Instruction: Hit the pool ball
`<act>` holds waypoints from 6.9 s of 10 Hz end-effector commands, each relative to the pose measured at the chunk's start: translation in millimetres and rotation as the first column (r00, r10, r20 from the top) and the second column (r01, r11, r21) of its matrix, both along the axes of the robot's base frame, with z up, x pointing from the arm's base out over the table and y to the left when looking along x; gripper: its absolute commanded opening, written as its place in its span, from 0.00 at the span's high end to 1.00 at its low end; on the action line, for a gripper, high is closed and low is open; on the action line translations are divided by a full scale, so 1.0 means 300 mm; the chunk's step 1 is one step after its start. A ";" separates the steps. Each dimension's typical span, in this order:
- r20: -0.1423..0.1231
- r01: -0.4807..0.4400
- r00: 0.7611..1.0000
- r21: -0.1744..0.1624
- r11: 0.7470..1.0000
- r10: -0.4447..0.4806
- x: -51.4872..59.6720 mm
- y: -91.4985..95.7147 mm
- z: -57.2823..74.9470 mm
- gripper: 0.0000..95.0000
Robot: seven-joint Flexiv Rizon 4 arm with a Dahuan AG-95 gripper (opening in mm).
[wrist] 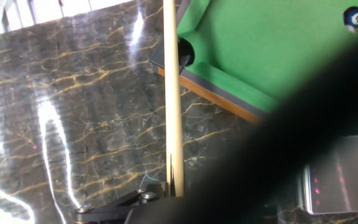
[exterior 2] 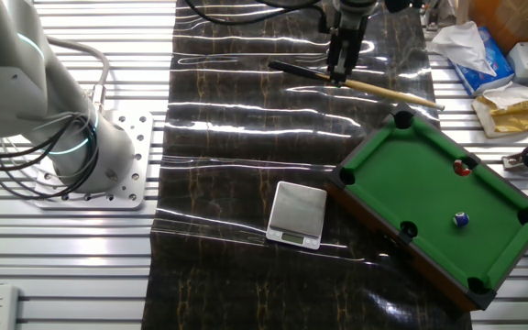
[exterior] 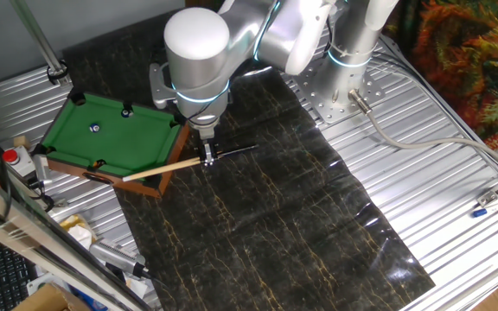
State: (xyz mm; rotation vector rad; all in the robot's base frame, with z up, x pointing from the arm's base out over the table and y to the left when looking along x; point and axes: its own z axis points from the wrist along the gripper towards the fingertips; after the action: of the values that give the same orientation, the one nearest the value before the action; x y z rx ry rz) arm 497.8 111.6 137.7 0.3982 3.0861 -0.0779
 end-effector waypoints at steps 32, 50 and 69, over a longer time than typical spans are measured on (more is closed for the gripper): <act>0.019 -0.001 1.000 0.034 0.999 0.000 0.111 0.229 -0.163 1.00; 0.059 -0.957 0.285 -0.035 0.288 0.957 0.110 0.226 -0.156 0.80; -0.090 0.024 -0.996 -0.117 -0.993 -0.013 0.148 0.222 -0.128 1.00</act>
State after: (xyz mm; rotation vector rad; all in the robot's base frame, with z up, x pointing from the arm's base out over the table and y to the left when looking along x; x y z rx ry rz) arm 534.2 178.4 92.8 -2.4724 1.5716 -0.0392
